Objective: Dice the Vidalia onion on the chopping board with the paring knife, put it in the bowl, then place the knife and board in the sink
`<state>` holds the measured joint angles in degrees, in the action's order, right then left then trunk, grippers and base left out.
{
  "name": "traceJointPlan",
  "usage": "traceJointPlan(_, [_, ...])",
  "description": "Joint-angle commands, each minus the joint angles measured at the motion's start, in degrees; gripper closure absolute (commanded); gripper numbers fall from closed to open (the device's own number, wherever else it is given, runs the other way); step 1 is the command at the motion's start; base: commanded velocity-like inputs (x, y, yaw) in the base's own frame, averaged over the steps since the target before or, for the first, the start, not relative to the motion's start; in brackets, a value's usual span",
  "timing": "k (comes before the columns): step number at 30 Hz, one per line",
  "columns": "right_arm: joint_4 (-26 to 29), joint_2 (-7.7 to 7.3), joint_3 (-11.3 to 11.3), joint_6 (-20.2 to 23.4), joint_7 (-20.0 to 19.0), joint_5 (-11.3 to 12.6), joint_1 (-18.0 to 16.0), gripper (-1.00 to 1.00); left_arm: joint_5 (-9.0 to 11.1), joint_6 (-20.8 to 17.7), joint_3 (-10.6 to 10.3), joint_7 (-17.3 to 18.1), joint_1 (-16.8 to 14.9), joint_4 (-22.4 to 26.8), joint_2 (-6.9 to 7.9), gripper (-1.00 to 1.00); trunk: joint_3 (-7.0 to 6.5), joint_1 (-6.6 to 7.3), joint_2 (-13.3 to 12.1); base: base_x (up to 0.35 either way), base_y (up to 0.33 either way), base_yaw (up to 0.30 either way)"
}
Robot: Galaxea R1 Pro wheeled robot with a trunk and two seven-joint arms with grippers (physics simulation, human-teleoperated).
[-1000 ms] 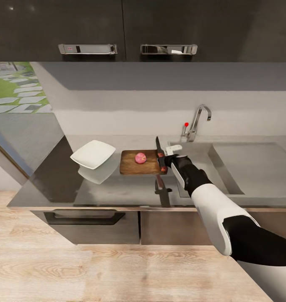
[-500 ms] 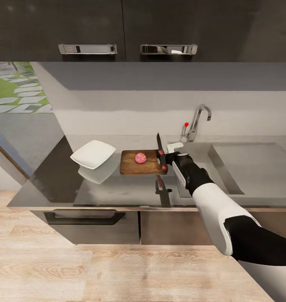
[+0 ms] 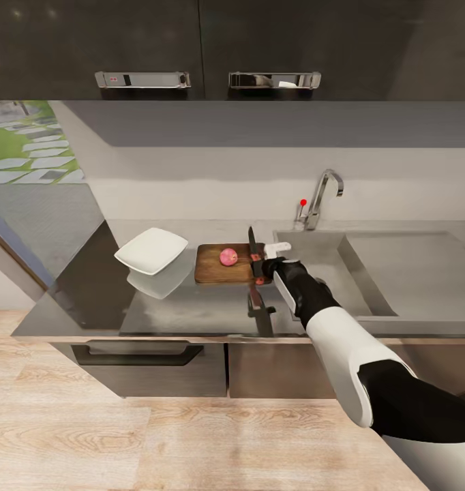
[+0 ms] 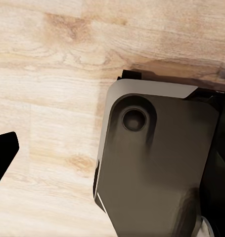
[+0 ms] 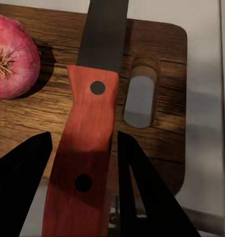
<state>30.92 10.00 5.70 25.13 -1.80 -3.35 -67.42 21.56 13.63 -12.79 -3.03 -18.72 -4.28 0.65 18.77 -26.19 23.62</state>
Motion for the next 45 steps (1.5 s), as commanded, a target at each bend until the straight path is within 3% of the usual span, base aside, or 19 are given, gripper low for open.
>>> traceJointPlan(1, [0.1, 0.0, 0.0, 0.3, -0.2, -0.4, 0.0, 1.0, 0.3, 0.3, -0.5, 0.0, -0.1, -0.2, -0.03, -1.0, 0.09, -0.03, 0.1, 0.0, 0.0, 0.0])
traceJointPlan(10, [2.7, 0.0, 2.5, 1.0, 1.9, -2.5, 0.2, 1.0, 0.3, 0.3, -0.5, 0.0, -0.1, -0.2, -0.03, -1.0, 0.09, -0.03, 0.1, 0.0, 0.0, 0.0])
traceJointPlan(27, [8.1, 0.0, 8.1, 6.4, 7.8, -8.3, 0.2, 1.0, 0.3, 0.3, -0.5, 0.0, -0.1, -0.2, -0.03, -1.0, 0.09, -0.03, 0.1, 0.0, 0.0, 0.0])
traceJointPlan(28, [14.5, 0.0, 26.5, 9.6, 17.7, -16.2, 0.2, 1.0, 0.3, 0.3, -0.5, 0.0, -0.1, -0.2, -0.03, -1.0, 0.09, -0.03, 0.1, 0.0, 0.0, 0.0])
traceJointPlan(31, [14.6, 0.0, 27.4, 10.6, 19.6, -21.0, 0.2, 1.0, 0.3, 0.3, -0.5, 0.0, -0.1, -0.2, -0.09, -1.0, 0.09, -0.03, 0.1, 0.0, 0.0, 0.0])
traceJointPlan(40, [14.6, 0.0, 27.9, 11.1, 20.7, -27.0, 0.2, 1.0, 0.3, 0.3, -0.5, 0.0, -0.1, -0.2, -0.12, -1.0, 0.09, -0.03, 0.1, 0.0, 0.0, 0.0])
traceJointPlan(45, [14.6, 0.0, 28.0, 11.1, 20.6, -33.2, 0.2, 1.0, 0.3, 0.3, -0.5, 0.0, -0.1, -0.2, -0.14, -1.0, 0.09, -0.03, 0.1, 0.0, 0.0, 0.0])
